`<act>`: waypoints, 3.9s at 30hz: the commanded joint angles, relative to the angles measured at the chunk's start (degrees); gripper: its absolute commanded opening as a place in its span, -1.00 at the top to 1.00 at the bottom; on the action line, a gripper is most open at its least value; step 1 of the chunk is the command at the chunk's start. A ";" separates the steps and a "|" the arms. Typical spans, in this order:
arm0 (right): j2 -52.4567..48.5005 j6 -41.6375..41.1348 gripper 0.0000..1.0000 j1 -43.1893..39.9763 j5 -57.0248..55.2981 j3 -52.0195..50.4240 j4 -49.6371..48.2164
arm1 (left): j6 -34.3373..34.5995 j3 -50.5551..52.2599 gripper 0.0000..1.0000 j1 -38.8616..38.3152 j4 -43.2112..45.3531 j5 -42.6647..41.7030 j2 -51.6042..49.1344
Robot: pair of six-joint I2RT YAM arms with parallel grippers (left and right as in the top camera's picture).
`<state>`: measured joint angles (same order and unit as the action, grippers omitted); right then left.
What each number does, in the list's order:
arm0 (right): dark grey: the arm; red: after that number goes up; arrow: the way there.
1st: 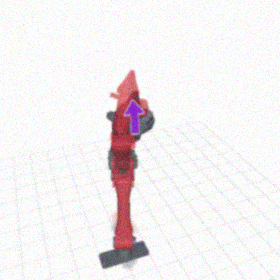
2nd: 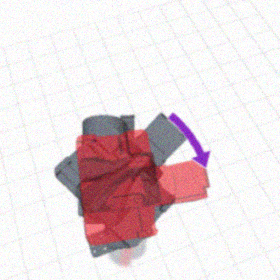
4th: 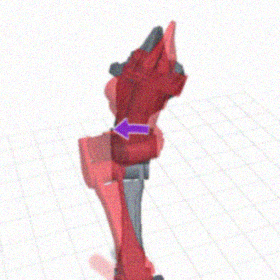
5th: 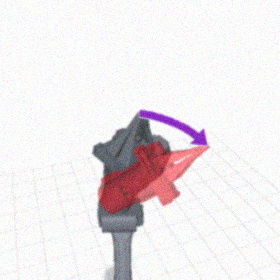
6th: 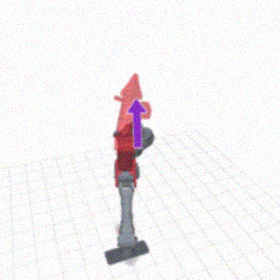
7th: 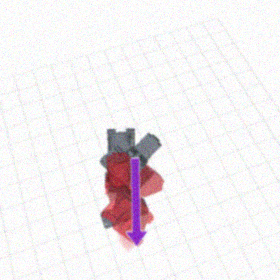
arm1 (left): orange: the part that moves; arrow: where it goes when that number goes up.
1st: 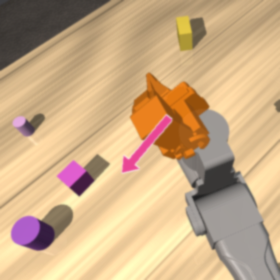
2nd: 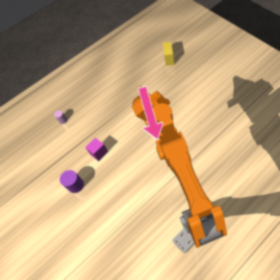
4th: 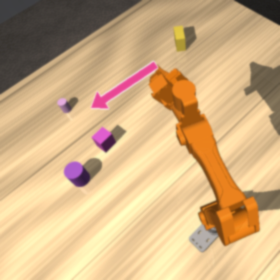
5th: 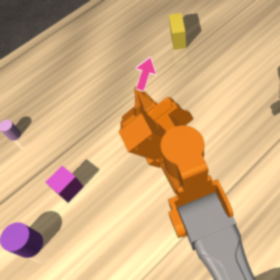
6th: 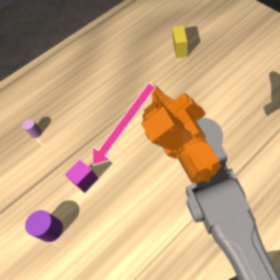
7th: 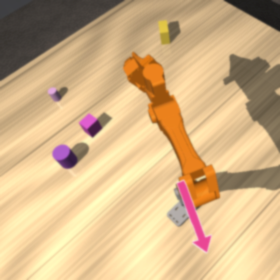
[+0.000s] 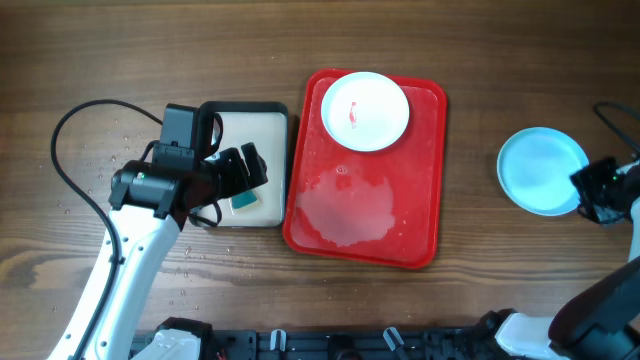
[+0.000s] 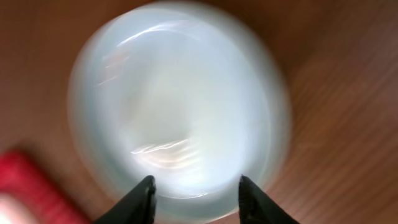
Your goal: Clean dirty plates on tray and stack at the side
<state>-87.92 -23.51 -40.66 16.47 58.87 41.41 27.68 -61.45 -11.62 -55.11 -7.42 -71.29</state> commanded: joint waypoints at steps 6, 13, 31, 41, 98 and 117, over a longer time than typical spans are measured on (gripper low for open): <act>14.32 10.27 0.13 30.29 9.66 11.91 5.77 | -0.28 -0.81 -1.00 0.28 0.02 -0.66 0.26; -7.93 17.51 -0.25 50.45 -16.92 14.60 -5.22 | -0.28 -0.81 -1.00 0.28 0.02 -0.66 0.26; -21.84 11.28 0.91 48.92 1.03 24.68 16.81 | -0.28 -0.81 -1.00 0.28 0.02 -0.66 0.26; -20.41 0.24 0.91 56.52 0.00 8.02 11.28 | -0.26 -0.81 -1.00 0.28 0.48 -0.81 0.26; 7.61 10.88 0.09 57.83 -7.74 8.22 12.17 | 3.23 6.80 0.45 0.22 8.83 8.87 -27.50; -19.67 16.96 0.20 50.21 10.80 8.17 7.39 | -3.23 -15.54 0.92 -5.53 3.15 -9.53 -24.17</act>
<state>-104.29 -11.90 10.90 19.05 66.87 48.99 27.83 -76.55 -12.93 -54.28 -13.32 -94.70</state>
